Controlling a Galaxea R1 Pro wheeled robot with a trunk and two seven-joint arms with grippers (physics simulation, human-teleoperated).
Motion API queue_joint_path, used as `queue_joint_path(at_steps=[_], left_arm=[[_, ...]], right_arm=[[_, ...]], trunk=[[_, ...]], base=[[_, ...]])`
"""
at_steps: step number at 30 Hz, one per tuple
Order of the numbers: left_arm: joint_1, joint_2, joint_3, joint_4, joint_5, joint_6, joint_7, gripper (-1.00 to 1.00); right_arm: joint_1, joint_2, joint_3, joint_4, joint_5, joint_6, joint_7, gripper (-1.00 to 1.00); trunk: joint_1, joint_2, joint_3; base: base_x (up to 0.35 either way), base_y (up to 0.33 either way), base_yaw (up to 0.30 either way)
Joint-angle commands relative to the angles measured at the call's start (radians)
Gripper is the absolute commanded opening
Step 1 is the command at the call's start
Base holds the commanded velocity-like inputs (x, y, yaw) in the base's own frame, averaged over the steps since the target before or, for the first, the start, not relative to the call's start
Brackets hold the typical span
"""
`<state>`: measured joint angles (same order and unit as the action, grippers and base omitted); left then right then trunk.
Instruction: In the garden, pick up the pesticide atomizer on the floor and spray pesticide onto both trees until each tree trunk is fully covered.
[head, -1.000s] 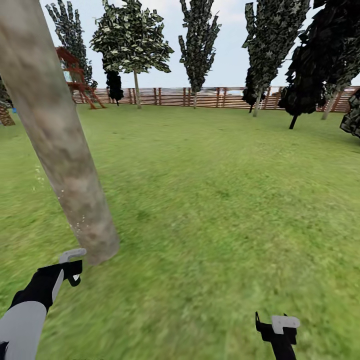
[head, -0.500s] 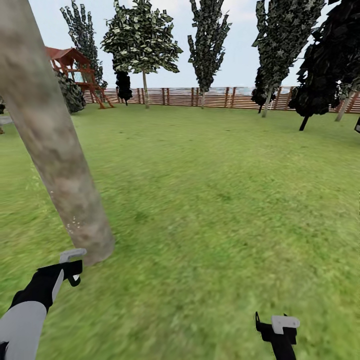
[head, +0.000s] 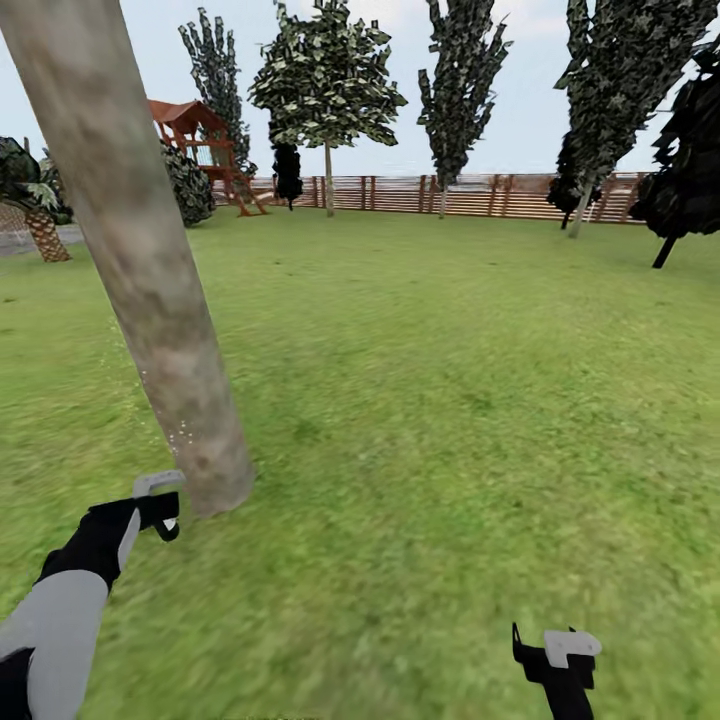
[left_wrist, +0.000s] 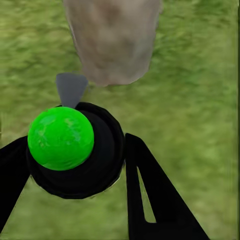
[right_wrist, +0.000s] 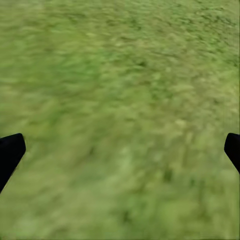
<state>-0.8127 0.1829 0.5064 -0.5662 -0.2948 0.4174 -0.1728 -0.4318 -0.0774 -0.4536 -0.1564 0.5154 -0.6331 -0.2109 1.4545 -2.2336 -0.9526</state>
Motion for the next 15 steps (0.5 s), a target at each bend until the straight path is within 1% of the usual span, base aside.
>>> queue_joint_path(at_steps=[1, 2, 3, 4, 5, 6, 7, 8, 9, 10, 11, 12, 13, 14, 15], left_arm=[[-0.018, -0.002, -0.001, -0.001, -0.015, 0.02, -0.009, -1.0], [-0.053, -0.001, -0.048, -0.002, -0.016, 0.078, -0.011, -1.0], [-0.075, -0.001, -0.107, -0.003, -0.016, 0.113, -0.012, -1.0], [-0.088, 0.001, -0.151, -0.004, -0.015, 0.127, -0.014, -1.0], [-0.097, 0.002, -0.173, -0.004, -0.015, 0.132, -0.017, -1.0], [-0.117, 0.006, -0.198, -0.004, -0.015, 0.145, -0.03, -1.0], [-0.13, 0.011, -0.208, -0.004, -0.015, 0.163, -0.045, -1.0], [-0.147, 0.016, -0.214, -0.005, -0.017, 0.196, -0.075, -1.0], [-0.16, 0.026, -0.217, -0.006, -0.02, 0.216, -0.095, -1.0], [-0.169, 0.044, -0.218, -0.006, -0.021, 0.226, -0.109, -1.0], [-0.179, 0.076, -0.218, -0.006, -0.021, 0.233, -0.118, -1.0], [-0.187, 0.092, -0.218, -0.005, -0.021, 0.234, -0.121, -1.0], [-0.2, 0.121, -0.219, -0.005, -0.021, 0.236, -0.13, -1.0], [-0.204, 0.139, -0.219, -0.005, -0.021, 0.236, -0.151, -1.0], [-0.205, 0.144, -0.22, -0.005, -0.022, 0.236, -0.167, -1.0]], right_arm=[[-0.001, 0.0, -0.004, 0.002, 0.011, -0.003, -0.007, 1.0], [-0.001, 0.001, -0.004, 0.002, 0.011, -0.003, -0.007, 1.0], [-0.001, 0.001, -0.004, 0.002, 0.011, -0.003, -0.007, 1.0], [-0.001, 0.001, -0.004, 0.002, 0.011, -0.003, -0.007, 1.0], [-0.001, 0.001, -0.004, 0.002, 0.011, -0.003, -0.007, 1.0], [-0.001, 0.001, -0.004, 0.002, 0.011, -0.004, -0.007, 1.0], [-0.001, 0.001, -0.004, 0.002, 0.011, -0.004, -0.007, 1.0], [-0.001, 0.001, -0.004, 0.002, 0.011, -0.004, -0.007, 1.0], [-0.001, 0.001, -0.004, 0.002, 0.011, -0.004, -0.007, 1.0], [-0.001, 0.001, -0.004, 0.002, 0.011, -0.004, -0.007, 1.0], [-0.001, 0.001, -0.004, 0.002, 0.011, -0.004, -0.007, 1.0], [-0.001, 0.001, -0.004, 0.002, 0.011, -0.004, -0.007, 1.0], [-0.001, 0.001, -0.004, 0.002, 0.011, -0.004, -0.007, 1.0], [-0.001, 0.001, -0.004, 0.002, 0.011, -0.004, -0.007, 1.0], [-0.001, 0.001, -0.004, 0.002, 0.011, -0.004, -0.007, 1.0]], trunk=[[0.0, 0.0, -0.001], [0.0, 0.0, -0.001], [0.0, 0.0, -0.001], [0.0, 0.0, -0.001], [0.0, 0.0, -0.001], [0.0, 0.0, -0.001], [0.0, 0.0, -0.001], [0.0, 0.0, -0.001], [0.0, 0.0, -0.001], [0.0, 0.0, -0.001], [0.0, 0.0, -0.001], [0.0, 0.0, -0.001], [0.0, 0.0, -0.001], [0.0, 0.0, -0.001], [0.0, 0.0, -0.001]], base=[[0.0, 0.0, 0.237], [0.0, 0.0, 0.082], [0.0, 0.0, 0.034], [0.0, 0.0, 0.017], [0.0, 0.0, 0.011], [0.0, 0.0, 0.004], [0.0, 0.0, 0.002], [0.0, 0.0, 0.0], [0.0, 0.0, 0.0], [0.0, 0.0, 0.0], [0.0, 0.0, 0.0], [0.0, 0.0, 0.0], [0.0, 0.0, 0.0], [0.0, 0.0, 0.0], [0.0, 0.0, 0.0]])
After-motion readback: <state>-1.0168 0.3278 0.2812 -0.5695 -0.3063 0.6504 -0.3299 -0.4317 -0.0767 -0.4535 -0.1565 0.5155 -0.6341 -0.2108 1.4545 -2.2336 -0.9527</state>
